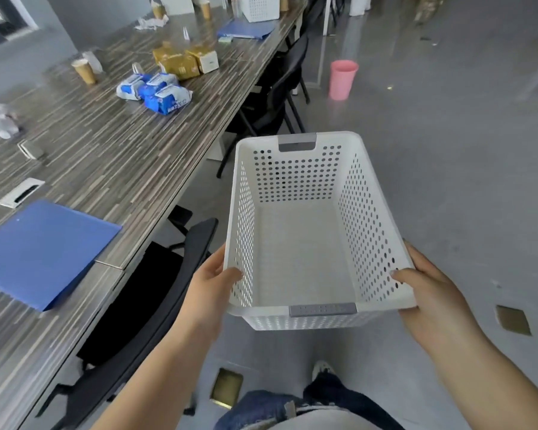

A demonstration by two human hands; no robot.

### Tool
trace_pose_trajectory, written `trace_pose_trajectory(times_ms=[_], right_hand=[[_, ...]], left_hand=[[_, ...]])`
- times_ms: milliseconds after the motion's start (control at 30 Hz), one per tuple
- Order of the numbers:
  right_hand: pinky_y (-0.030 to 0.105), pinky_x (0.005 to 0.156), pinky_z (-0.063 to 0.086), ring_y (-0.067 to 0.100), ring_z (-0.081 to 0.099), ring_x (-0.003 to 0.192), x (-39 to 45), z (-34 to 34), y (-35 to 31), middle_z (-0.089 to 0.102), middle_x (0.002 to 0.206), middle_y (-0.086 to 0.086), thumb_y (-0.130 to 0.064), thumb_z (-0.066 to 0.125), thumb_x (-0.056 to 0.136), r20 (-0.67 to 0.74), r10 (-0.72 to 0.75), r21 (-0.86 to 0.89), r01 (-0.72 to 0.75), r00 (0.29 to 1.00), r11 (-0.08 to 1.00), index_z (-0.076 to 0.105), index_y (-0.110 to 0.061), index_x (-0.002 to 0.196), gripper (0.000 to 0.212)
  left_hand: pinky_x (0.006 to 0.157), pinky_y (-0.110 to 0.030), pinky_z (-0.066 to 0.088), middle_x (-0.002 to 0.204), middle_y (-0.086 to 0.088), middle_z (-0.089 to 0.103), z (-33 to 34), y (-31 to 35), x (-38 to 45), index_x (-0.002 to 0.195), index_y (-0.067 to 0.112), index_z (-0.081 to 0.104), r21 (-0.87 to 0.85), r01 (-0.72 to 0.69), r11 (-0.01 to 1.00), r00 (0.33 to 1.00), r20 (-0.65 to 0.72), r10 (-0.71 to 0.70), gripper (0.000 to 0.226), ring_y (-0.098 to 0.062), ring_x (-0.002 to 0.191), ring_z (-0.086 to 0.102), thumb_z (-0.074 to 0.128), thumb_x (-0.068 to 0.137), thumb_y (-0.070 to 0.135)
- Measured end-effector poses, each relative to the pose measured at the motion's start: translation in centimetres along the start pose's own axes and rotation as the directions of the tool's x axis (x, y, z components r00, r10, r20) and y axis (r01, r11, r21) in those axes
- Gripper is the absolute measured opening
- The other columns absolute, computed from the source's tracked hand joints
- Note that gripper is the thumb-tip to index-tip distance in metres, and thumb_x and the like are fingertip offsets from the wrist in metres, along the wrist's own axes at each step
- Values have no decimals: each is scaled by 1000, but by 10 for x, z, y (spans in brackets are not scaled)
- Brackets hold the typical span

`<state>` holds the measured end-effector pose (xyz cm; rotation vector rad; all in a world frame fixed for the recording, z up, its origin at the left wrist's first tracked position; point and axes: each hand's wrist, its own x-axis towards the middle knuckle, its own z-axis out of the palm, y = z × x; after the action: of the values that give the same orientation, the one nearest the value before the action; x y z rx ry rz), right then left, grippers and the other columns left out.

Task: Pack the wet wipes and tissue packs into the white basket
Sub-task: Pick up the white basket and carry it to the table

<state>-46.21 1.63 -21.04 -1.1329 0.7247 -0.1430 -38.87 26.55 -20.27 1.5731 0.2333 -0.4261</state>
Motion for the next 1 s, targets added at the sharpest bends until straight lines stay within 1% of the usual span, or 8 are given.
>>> trace_pose_trajectory(times_ms=[100,300,400,533,633,800,967,1000], right_hand=[[35,86,50,18,65,106,52,5,-38,70,116,-3,13,34,86,54,-10,-37,12,998,999,61,-24,126,61],[35,86,50,19,66,106,153,39,-89,71,116,0,12,35,86,140,39,-127,-21,989,992,62,-23,126,59],[35,84,50,20,66,105,196,63,-98,72,114,1,12,36,86,171,68,-155,-41,983,987,64,-25,123,58],[36,89,49,21,65,106,260,114,-110,71,113,1,12,37,86,208,76,-207,-32,975,978,64,-27,121,59],[33,79,49,18,66,101,303,161,-128,71,111,-2,12,37,86,252,70,-244,-7,965,970,62,-26,124,59],[32,72,49,18,65,104,363,233,-155,70,116,-2,13,37,86,356,119,-325,3,927,946,59,-27,129,63],[30,70,48,14,65,97,410,297,-165,71,105,-7,15,36,87,498,172,-348,15,850,937,62,-32,119,62],[29,69,48,13,65,95,456,354,-174,70,103,-8,16,36,87,611,300,-442,2,733,897,61,-32,118,62]], left_hand=[[84,-40,50,100,-2,76,29,24,34,97,39,74,-41,-13,999,999,-37,12,62,-22,90,67,39,82,-10],[71,-32,52,91,6,77,58,56,108,91,45,73,-114,15,993,987,-157,-33,66,-14,79,69,39,82,-11],[67,-30,52,95,3,77,56,68,141,100,42,72,-133,10,991,986,-163,-32,65,-15,81,70,38,83,-10],[78,-37,52,101,-3,76,42,85,202,107,39,71,-175,-20,984,978,-208,-18,63,-23,90,70,38,83,-10],[78,-38,52,101,-4,75,29,102,245,112,35,68,-204,-33,978,965,-262,-22,61,-26,91,70,38,83,-10],[70,-35,53,99,-5,76,5,129,299,101,35,72,-253,-50,966,933,-357,-45,57,-27,88,70,39,86,-9],[60,-28,55,95,-1,77,-6,153,327,103,35,70,-321,-90,943,880,-469,-76,58,-19,80,73,39,87,-11],[56,-25,55,92,0,77,-6,164,355,100,35,71,-384,-152,911,776,-618,-131,58,-17,75,73,39,87,-12]])
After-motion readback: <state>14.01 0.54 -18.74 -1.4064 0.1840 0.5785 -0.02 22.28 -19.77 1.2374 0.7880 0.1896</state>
